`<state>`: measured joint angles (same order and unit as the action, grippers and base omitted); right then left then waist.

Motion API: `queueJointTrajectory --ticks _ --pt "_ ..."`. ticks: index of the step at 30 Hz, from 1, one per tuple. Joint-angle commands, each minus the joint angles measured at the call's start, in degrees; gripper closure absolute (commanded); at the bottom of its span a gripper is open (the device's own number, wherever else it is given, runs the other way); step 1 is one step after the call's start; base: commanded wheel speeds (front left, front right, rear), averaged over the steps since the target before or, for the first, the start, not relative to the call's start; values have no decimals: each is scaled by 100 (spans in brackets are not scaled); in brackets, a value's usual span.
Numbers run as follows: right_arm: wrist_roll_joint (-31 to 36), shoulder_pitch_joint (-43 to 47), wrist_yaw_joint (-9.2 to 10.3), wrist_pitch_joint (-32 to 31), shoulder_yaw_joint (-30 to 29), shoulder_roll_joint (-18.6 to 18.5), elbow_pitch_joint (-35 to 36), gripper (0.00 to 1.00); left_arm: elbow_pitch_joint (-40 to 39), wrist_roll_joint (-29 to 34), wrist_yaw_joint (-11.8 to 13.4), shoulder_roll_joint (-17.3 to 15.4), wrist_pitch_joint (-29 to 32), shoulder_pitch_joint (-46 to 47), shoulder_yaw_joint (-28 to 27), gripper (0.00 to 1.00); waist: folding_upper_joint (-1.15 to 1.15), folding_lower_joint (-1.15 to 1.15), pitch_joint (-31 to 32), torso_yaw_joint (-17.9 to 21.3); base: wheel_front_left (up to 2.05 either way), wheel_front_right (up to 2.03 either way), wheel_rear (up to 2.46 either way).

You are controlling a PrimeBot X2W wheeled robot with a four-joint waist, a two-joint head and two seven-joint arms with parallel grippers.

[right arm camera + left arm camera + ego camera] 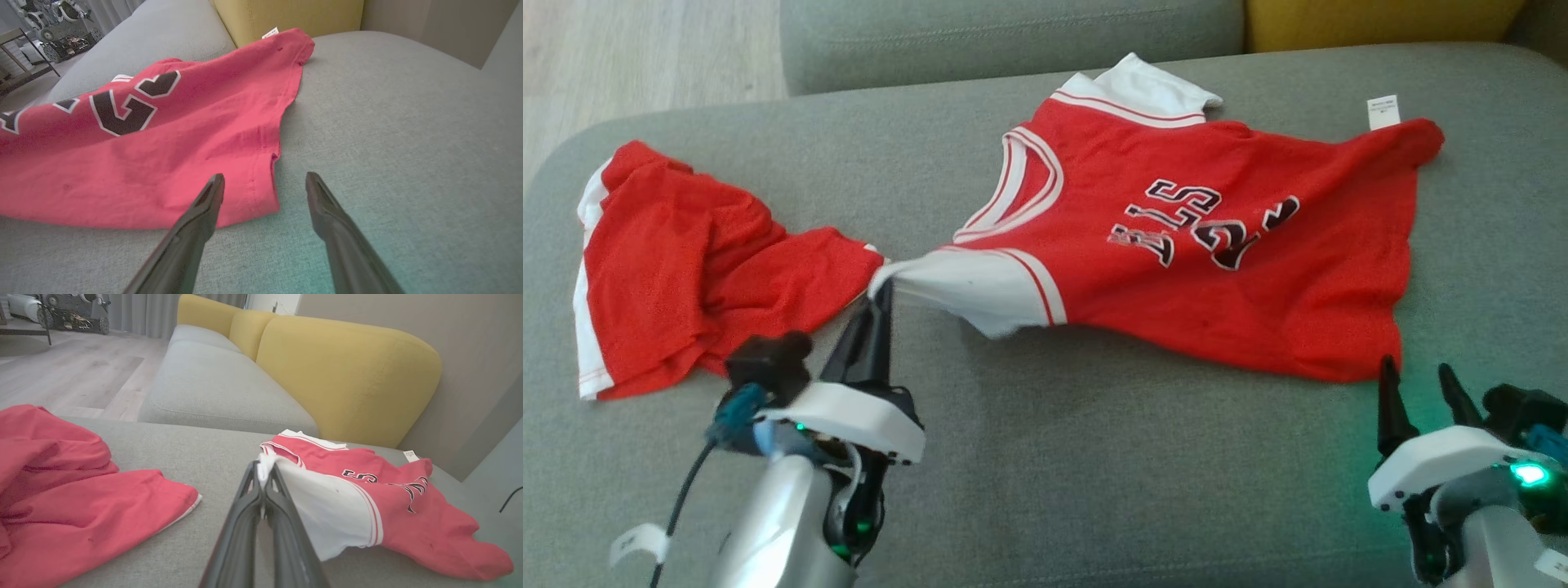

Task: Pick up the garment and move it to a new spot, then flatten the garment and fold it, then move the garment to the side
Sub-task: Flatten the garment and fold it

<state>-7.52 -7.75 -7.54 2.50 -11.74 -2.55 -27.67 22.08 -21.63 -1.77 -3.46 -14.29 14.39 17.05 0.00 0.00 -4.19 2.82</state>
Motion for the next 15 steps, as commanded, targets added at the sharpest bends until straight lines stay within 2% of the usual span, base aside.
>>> queueJointTrajectory --ticks 1,6,15 --pt "-38 -312 5 38 135 -33 2 0 -371 74 48 -33 -70 138 -333 100 0 0 -56 -47 0 0 0" --pt "-89 -582 5 108 148 -33 -539 0 -724 188 40 17 -70 6 -570 100 0 0 -175 -107 0 0 0" --pt "-232 -1055 5 226 357 -33 -1423 0 -729 281 -90 50 -71 17 -622 100 0 0 -364 -195 0 0 0"
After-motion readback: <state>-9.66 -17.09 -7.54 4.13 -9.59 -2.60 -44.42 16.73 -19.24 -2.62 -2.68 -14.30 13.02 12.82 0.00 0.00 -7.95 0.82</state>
